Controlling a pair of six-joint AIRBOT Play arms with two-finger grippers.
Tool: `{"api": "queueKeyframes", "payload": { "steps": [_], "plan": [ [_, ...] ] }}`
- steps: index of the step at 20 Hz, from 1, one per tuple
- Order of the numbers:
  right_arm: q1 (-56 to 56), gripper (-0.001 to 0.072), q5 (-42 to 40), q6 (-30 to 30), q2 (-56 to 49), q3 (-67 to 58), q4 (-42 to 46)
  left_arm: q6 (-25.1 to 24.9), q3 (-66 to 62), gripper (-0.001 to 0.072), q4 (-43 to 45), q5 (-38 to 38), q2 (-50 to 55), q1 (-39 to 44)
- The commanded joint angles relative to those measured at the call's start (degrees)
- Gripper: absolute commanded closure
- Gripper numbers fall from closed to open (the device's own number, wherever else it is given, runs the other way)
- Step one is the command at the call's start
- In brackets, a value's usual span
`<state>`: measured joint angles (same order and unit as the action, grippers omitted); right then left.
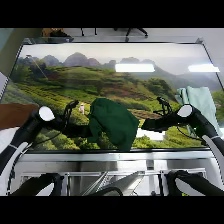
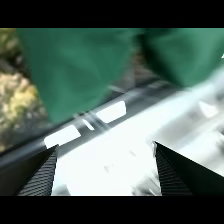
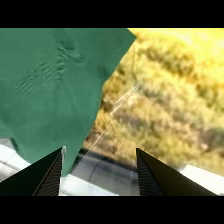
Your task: Fold the shirts.
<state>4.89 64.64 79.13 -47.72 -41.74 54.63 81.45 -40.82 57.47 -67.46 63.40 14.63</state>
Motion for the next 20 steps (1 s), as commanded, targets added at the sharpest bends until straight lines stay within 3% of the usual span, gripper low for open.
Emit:
{"api": "queueKeyframes", "payload": {
  "steps": [1, 4, 7, 8, 9, 10, 11, 12, 16, 20],
  "plan": [
    [-0.4, 0.0205, 0.2, -8.5, -6.5, 0.0, -8.6, 0.0, 10.1, 0.0062, 0.8, 15.6, -0.8, 1.9],
    [0.1, 0.0206, 0.1, -16.3, -11.4, 0.0, -17.6, -0.5, 7.9, 0.0062, 0.8, 19.2, 4.9, 5.4],
    [2.9, 0.0206, 0.1, -17.2, -15.0, 0.0, -19.4, -1.5, 2.2, 0.0064, 0.9, 19.9, 11.4, 8.8],
    [3.8, 0.0206, -0.1, -17.9, -15.9, 0.0, -19.5, -1.5, -0.2, 0.0164, 0.9, 19.0, 12.9, 9.2],
    [4.3, 0.0207, -0.4, -17.9, -16.6, 0.0, -19.6, -1.8, -2.3, 0.0385, 1.0, 17.8, 13.7, 9.1],
    [4.5, 0.0272, -0.4, -17.9, -16.7, 0.0, -20.0, -2.0, -4.3, 0.0608, 1.0, 16.0, 14.1, 9.1],
    [4.5, 0.0555, 0.4, -19.7, -16.5, -0.1, -21.1, -2.5, -5.6, 0.0691, 1.0, 14.3, 13.7, 9.0],
    [4.4, 0.0689, 2.1, -23.2, -15.7, -0.2, -24.2, -3.0, -6.9, 0.0691, 1.1, 12.9, 12.5, 8.9],
    [3.8, 0.0690, 6.9, -25.7, -9.3, -8.7, -31.3, -2.8, -15.3, 0.0691, 1.1, 7.4, 1.5, 5.8],
    [-3.3, 0.0690, 7.5, -26.8, -0.5, -30.6, -33.7, -1.2, -31.6, 0.0691, 1.4, 3.4, -14.4, -2.2]
  ]
}}
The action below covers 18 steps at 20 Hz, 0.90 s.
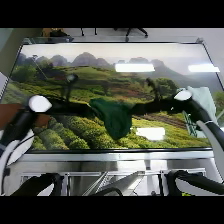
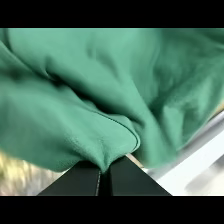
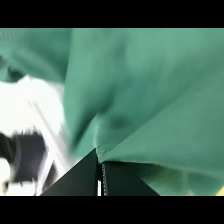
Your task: Fold the shirts.
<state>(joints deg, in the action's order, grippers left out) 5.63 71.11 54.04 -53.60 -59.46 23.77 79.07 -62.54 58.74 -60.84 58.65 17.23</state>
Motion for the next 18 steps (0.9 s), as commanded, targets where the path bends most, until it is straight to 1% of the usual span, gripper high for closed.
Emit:
{"api": "queueKeyframes", "payload": {
  "steps": [1, 3, 5, 9, 12, 14, 16, 18],
  "plan": [
    [-6.5, 0.0690, 0.5, -1.8, 7.0, -18.0, -2.8, 1.6, -13.7, 0.0691, 0.2, -3.5, -13.3, -7.2],
    [-11.9, 0.0690, 0.3, -1.8, 10.2, -26.9, -2.8, 1.8, -19.9, 0.0691, 0.1, -3.6, -20.2, -11.9],
    [-15.0, 0.0690, 0.3, -1.8, 13.3, -32.2, -2.8, 1.7, -23.4, 0.0690, 0.0, -3.9, -25.6, -14.9],
    [-15.5, 0.0689, 0.9, -1.8, 19.7, -33.9, -2.8, 1.5, -26.4, 0.0690, -0.3, -4.5, -32.4, -16.9],
    [-15.5, 0.0689, 5.3, -1.5, 19.9, -32.8, -2.9, 1.5, -21.4, 0.0690, -0.5, -7.7, -33.2, -16.8],
    [-15.5, 0.0689, 7.0, -0.4, 18.5, -28.6, -3.0, 1.5, -14.1, 0.0690, -1.9, -8.9, -32.6, -16.8],
    [-15.4, 0.0688, 7.4, 0.0, 16.8, -21.1, -3.3, 1.0, -6.1, 0.0690, -3.6, -10.6, -30.5, -16.7],
    [-15.4, 0.0688, 7.1, -0.1, 14.3, -11.0, -3.5, 0.2, 2.8, 0.0690, -3.9, -10.4, -27.4, -15.1]
  ]
}}
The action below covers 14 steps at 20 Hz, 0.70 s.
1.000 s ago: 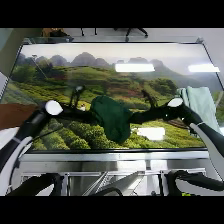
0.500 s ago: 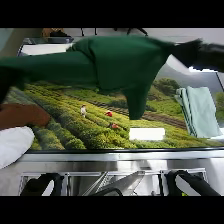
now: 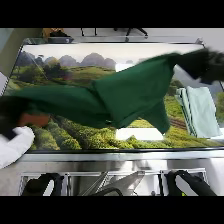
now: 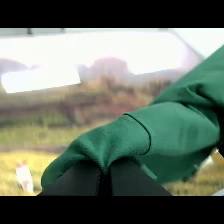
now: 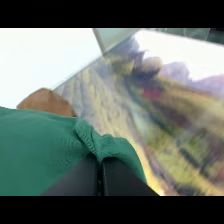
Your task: Fold the shirts.
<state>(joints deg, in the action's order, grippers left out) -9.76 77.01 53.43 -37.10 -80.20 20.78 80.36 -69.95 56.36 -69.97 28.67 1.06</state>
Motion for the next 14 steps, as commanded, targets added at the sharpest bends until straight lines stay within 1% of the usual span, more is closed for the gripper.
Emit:
{"api": "queueKeyframes", "payload": {
  "steps": [1, 3, 4, 5, 6, 7, 9, 11, 12, 13, 14],
  "plan": [
    [0.0, 0.0687, 0.6, 0.5, -3.7, 14.8, -0.5, -1.8, 14.8, 0.0691, -1.6, -0.4, 4.9, 2.6],
    [0.0, 0.0680, -2.6, -1.4, -7.3, 25.1, -0.5, -3.7, 23.6, 0.0690, -1.5, 4.3, 10.3, 7.1],
    [0.0, 0.0672, -5.4, -3.5, -9.6, 29.6, -0.4, -5.1, 27.7, 0.0691, -1.5, 8.5, 13.6, 9.9],
    [-0.1, 0.0546, -8.3, -5.4, -12.0, 32.5, -0.3, -6.6, 30.4, 0.0691, -1.5, 12.5, 16.7, 12.2],
    [-0.3, 0.0380, -10.7, -6.4, -14.8, 33.5, 0.3, -7.6, 32.1, 0.0691, -1.5, 16.2, 20.2, 14.1],
    [-1.0, 0.0307, -10.6, -6.4, -17.2, 32.9, 1.1, -8.0, 32.5, 0.0691, -1.4, 18.6, 24.1, 15.1],
    [-3.1, 0.0305, -6.6, -7.0, -19.0, 30.3, 2.0, -9.0, 30.2, 0.0691, -0.9, 18.4, 30.8, 15.3],
    [-6.2, 0.0304, -2.7, -6.9, -17.7, 28.0, 5.2, -10.1, 25.6, 0.0691, -0.4, 15.6, 35.8, 14.3],
    [-7.6, 0.0286, -2.4, -6.1, -16.2, 27.9, 8.1, -10.5, 23.1, 0.0691, -0.5, 13.9, 37.9, 13.3],
    [-8.8, 0.0174, -2.7, -3.9, -14.8, 28.0, 12.7, -10.5, 20.8, 0.0691, -0.5, 12.5, 39.5, 12.5],
    [-9.4, 0.0109, -3.1, -0.5, -13.8, 28.3, 17.7, -10.5, 18.6, 0.0691, -0.5, 10.9, 41.2, 11.6]
  ]
}}
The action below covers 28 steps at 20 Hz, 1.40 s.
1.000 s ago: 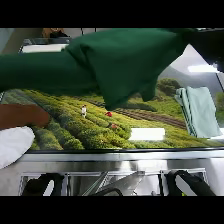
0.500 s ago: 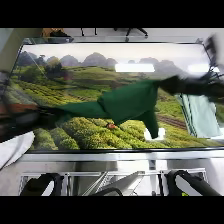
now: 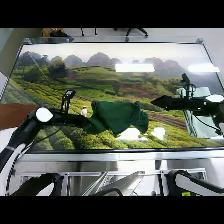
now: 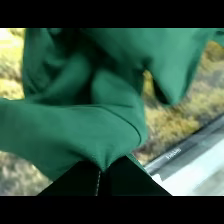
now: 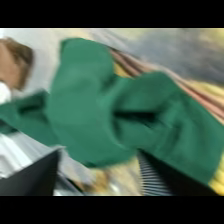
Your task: Fold the shirts.
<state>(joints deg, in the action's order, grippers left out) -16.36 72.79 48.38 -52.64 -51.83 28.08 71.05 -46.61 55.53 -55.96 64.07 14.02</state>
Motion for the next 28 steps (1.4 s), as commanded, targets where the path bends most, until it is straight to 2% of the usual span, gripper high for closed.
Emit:
{"api": "queueKeyframes", "payload": {
  "steps": [1, 3, 6, 8, 14, 18, 19, 20, 23, 25, 28],
  "plan": [
    [-3.0, 0.0100, 1.1, 7.6, 2.4, 1.0, 15.1, -1.2, -6.4, 0.0691, 0.3, -4.3, 7.2, -2.2],
    [-2.8, 0.0100, 0.9, 8.6, 2.8, 5.4, 16.0, -1.8, -8.3, 0.0690, 0.3, -6.1, 9.3, -3.3],
    [0.9, 0.0105, -1.0, 5.8, 2.8, 14.0, 6.8, -2.7, -8.7, 0.0691, 0.5, -7.2, 11.2, -3.7],
    [7.1, 0.0106, -6.4, 3.7, 2.8, 18.2, 0.2, -2.7, -8.7, 0.0691, 0.4, -7.8, 12.0, -3.7],
    [28.9, 0.0106, -29.0, 3.9, -5.9, 19.2, -5.3, -3.8, -8.7, 0.0691, 0.5, -8.0, 11.9, -3.6],
    [31.2, 0.0109, -31.0, 2.0, -11.0, 18.1, -8.5, -5.3, -8.7, 0.0691, 0.5, -7.9, 11.9, -3.6],
    [31.2, 0.0144, -31.0, -0.2, -11.3, 17.7, -11.1, -5.7, -8.7, 0.0690, 0.4, -7.7, 11.9, -3.6],
    [31.2, 0.0259, -31.0, -3.4, -11.6, 17.2, -14.8, -5.7, -8.7, 0.0690, 0.4, -7.5, 11.9, -3.6],
    [31.2, 0.0675, -30.1, -16.3, -11.8, 14.4, -30.3, -5.9, -9.2, 0.0691, 0.3, -6.6, 11.9, -3.6],
    [30.9, 0.0689, -25.1, -21.6, -10.8, 8.2, -36.7, -6.4, -12.8, 0.0692, 0.4, -8.5, 10.9, -3.8],
    [25.8, 0.0690, -22.3, -21.4, -4.3, -10.3, -37.1, -6.4, -26.3, 0.0692, 0.5, -10.7, 4.5, -8.7]
  ]
}}
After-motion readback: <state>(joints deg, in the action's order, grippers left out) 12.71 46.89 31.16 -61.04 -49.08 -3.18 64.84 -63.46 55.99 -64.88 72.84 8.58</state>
